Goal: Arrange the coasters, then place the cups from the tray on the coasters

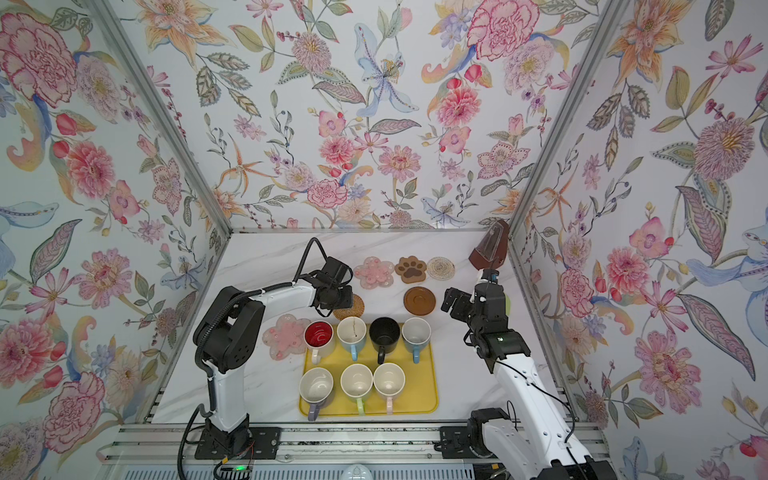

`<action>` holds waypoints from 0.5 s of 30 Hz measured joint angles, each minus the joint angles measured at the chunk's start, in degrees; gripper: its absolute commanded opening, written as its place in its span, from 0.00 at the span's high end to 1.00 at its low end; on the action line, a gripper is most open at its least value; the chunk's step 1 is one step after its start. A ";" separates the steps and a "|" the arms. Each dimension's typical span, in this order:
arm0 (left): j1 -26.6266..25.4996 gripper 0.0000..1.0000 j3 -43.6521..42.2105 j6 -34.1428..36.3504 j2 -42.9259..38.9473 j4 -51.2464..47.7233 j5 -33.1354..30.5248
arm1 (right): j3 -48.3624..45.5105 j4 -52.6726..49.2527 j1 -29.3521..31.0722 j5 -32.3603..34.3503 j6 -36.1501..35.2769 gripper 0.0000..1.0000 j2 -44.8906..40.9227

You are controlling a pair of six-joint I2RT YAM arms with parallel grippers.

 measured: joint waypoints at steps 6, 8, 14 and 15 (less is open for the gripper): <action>-0.79 0.60 0.02 -1.66 0.02 0.42 1.38 | -0.42 -0.07 -0.33 0.00 0.00 0.01 -0.72; -1.22 0.60 0.28 -2.12 0.15 0.35 1.68 | -0.44 -0.09 -0.44 0.00 0.00 0.01 -0.87; -2.36 0.61 4.42 -2.51 3.06 -0.11 2.71 | -0.44 -0.20 -1.03 -0.04 -0.02 0.01 -1.22; -2.36 0.61 5.25 -2.51 3.63 -0.26 2.73 | -0.44 -0.22 -1.07 -0.04 -0.02 0.01 -1.22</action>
